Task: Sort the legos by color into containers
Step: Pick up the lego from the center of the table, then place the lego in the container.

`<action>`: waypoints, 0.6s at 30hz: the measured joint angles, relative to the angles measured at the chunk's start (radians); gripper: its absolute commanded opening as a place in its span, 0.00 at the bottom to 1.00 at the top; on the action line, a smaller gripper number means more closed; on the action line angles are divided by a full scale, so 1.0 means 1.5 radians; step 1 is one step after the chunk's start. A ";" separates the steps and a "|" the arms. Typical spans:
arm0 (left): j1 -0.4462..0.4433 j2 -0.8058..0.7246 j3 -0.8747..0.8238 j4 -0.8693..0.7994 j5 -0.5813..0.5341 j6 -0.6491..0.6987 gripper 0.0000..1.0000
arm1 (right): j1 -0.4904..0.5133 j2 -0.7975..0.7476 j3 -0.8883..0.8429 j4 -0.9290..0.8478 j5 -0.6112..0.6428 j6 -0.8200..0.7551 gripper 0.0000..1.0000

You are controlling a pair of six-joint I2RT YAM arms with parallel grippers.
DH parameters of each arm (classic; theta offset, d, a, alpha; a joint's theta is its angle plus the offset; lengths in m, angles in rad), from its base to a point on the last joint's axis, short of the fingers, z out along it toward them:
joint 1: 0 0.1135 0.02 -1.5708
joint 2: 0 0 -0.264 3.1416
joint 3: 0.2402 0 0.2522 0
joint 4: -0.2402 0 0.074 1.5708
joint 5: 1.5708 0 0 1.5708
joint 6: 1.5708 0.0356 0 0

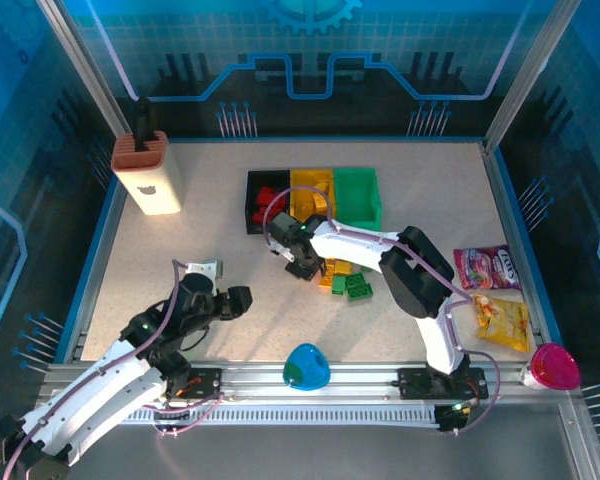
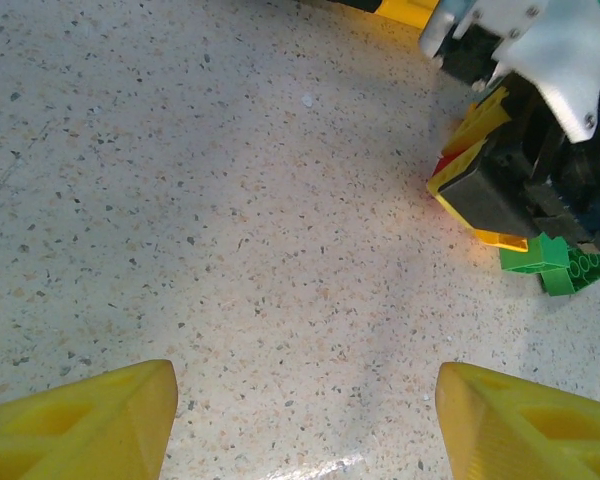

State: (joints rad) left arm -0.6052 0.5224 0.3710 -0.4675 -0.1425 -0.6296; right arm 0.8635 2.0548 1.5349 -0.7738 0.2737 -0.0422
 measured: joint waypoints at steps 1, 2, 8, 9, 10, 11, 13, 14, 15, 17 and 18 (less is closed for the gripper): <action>0.000 0.000 0.000 0.000 0.000 0.000 0.70 | 0.000 -0.005 0.008 0.001 -0.008 0.000 0.22; 0.000 0.000 0.000 0.000 0.000 0.000 0.70 | 0.000 -0.011 0.015 0.002 -0.014 0.001 0.22; -0.002 0.000 -0.001 0.000 0.000 -0.001 0.69 | -0.012 -0.029 0.153 0.018 -0.064 0.017 0.23; -0.004 0.000 -0.004 0.001 0.000 -0.001 0.69 | -0.017 -0.028 0.180 0.023 -0.068 0.022 0.23; -0.007 0.000 -0.009 0.001 0.000 -0.002 0.69 | -0.022 -0.026 0.211 0.025 -0.072 0.028 0.24; -0.010 0.000 -0.014 0.001 0.000 -0.004 0.69 | -0.027 -0.022 0.238 0.027 -0.075 0.034 0.24; -0.020 0.000 -0.027 0.001 0.000 -0.014 0.69 | -0.037 0.000 0.307 0.033 -0.081 0.047 0.25; -0.026 0.000 -0.032 0.000 -0.001 -0.018 0.68 | -0.042 0.014 0.338 0.035 -0.082 0.052 0.25; -0.032 0.000 -0.036 0.001 -0.002 -0.020 0.68 | -0.046 0.033 0.371 0.038 -0.083 0.058 0.25; -0.043 0.000 -0.042 0.000 -0.003 -0.030 0.68 | -0.053 0.073 0.427 0.041 -0.084 0.069 0.25; -0.049 0.000 -0.044 0.000 -0.005 -0.034 0.68 | -0.057 0.098 0.456 0.041 -0.085 0.074 0.26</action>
State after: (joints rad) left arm -0.6785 0.5220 0.3054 -0.4675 -0.1505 -0.6804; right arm 0.7780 2.2017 2.2189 -0.7120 0.1467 0.0689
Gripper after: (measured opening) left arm 0.685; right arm 0.255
